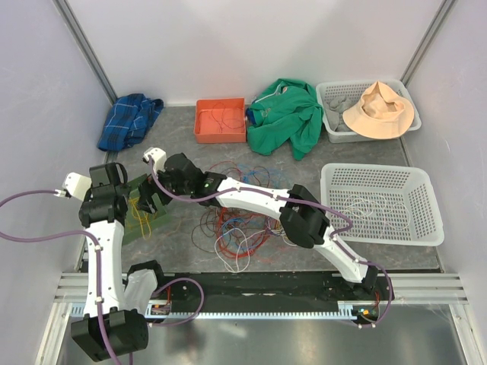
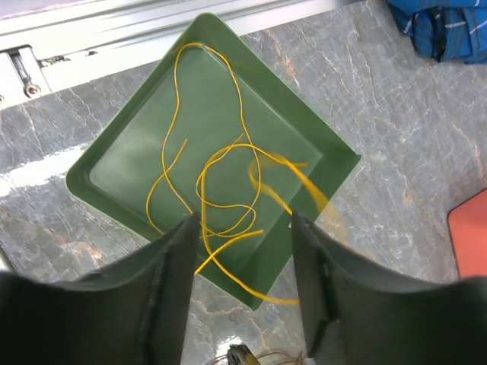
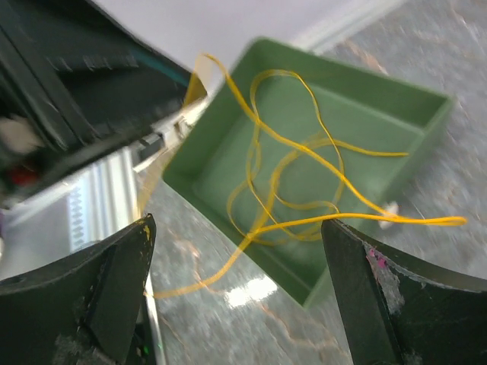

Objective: Untangle the cables

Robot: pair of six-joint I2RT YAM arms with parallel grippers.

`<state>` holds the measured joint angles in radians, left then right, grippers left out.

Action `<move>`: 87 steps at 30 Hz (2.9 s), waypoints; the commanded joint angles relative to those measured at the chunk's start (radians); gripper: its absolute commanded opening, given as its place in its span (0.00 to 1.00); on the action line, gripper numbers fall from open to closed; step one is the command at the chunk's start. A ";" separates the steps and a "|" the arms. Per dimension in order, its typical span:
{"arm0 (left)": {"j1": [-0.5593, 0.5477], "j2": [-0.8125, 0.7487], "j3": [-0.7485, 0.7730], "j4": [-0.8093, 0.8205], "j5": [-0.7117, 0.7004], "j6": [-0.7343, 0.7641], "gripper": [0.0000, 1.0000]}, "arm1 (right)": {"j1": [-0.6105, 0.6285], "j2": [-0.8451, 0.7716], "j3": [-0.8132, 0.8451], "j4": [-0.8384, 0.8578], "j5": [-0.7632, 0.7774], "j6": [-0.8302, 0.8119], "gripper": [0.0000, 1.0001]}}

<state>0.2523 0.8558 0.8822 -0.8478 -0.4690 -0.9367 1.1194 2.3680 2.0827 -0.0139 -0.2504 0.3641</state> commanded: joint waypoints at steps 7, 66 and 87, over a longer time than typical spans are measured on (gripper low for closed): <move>0.019 0.014 0.047 -0.003 0.203 0.065 1.00 | -0.010 0.033 0.128 -0.135 0.048 -0.062 0.98; -0.088 -0.179 0.004 0.038 0.604 0.056 0.99 | -0.132 0.051 -0.231 0.394 -0.256 0.326 0.05; -0.139 -0.175 0.195 -0.040 0.555 0.019 1.00 | -0.012 0.149 0.151 0.015 -0.196 0.136 0.24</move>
<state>0.1230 0.6827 1.0489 -0.8650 0.1215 -0.9012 1.1011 2.4622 2.1536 0.1043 -0.4446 0.5510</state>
